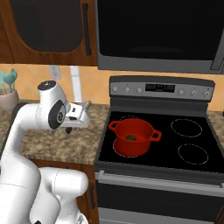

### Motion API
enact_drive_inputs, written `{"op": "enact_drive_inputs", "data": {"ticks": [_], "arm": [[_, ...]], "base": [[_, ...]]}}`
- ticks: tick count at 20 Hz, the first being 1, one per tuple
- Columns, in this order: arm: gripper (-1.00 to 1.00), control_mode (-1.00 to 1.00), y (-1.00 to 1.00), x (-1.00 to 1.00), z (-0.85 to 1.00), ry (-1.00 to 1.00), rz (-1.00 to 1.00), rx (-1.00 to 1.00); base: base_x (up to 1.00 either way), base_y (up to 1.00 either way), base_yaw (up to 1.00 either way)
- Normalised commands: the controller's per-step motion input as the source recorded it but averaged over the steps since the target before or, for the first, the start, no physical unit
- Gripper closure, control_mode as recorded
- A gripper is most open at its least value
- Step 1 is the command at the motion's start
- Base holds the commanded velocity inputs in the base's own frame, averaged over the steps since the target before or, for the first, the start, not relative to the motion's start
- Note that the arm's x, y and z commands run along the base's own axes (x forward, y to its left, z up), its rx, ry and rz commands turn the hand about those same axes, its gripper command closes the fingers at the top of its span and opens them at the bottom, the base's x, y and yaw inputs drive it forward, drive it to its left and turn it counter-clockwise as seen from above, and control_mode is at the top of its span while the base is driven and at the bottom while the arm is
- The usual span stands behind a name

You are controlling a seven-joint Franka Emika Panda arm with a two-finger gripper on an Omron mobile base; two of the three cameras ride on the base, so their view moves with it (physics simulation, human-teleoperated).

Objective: Put the mushroom and avocado in the pot. Retrieve the spatula and lightly stir the vegetables in the pot.

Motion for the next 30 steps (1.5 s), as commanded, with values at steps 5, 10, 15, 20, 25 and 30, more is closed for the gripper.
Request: {"op": "enact_drive_inputs", "data": {"ticks": [5, 10, 15, 20, 25, 30], "arm": [[1.0, -1.0, -0.6, 0.17, 0.0, 0.04, 0.06, 0.01], [1.0, -1.0, -0.58, 0.36, 0.23, 0.08, 0.31, 0.01], [1.0, -1.0, -0.53, 0.68, 0.11, 0.34, 0.12, -0.17], [1.0, -1.0, -0.79, 0.49, 0.0, 0.07, 0.24, -0.13], [1.0, -1.0, -0.73, 0.08, -0.09, 0.0, 0.28, -0.13], [1.0, -1.0, -0.52, -0.01, -0.17, 0.0, 0.22, -0.21]], "base": [[0.0, 0.0, 0.0], [0.0, 0.0, 0.0], [0.0, 0.0, 0.0], [0.0, 0.0, 0.0], [0.0, 0.0, 0.0], [0.0, 0.0, 0.0]]}}
